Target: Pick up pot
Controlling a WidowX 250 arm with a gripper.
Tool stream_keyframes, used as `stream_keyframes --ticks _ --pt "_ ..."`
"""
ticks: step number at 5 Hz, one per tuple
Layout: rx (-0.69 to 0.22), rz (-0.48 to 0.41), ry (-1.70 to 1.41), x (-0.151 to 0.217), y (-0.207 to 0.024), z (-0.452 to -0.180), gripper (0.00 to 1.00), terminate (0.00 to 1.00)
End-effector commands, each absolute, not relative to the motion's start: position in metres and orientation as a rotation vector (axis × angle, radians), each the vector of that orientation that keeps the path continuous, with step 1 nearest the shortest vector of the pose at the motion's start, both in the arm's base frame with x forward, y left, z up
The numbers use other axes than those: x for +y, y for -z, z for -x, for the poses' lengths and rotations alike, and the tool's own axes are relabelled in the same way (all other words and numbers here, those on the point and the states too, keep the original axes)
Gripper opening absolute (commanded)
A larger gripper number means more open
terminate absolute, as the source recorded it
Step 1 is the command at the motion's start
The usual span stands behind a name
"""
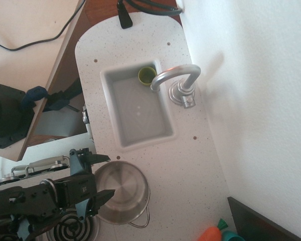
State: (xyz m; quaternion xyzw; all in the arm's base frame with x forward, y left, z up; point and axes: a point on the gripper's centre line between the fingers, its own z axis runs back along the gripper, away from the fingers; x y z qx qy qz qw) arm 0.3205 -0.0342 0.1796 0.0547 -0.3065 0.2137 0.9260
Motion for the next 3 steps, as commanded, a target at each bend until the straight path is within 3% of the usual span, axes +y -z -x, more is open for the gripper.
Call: stream_keyframes --ticks 1,2,3 --pt "-0.629 -0.112 -0.438 -0.034 -0.18 -0.321 1.0 0.0" --pt "-0.577 -0.154 -0.503 -0.022 -0.168 -0.321 1.0 0.0" --pt "-0.538 -0.065 -0.546 0.0 -0.166 -0.328 1.0 0.0"
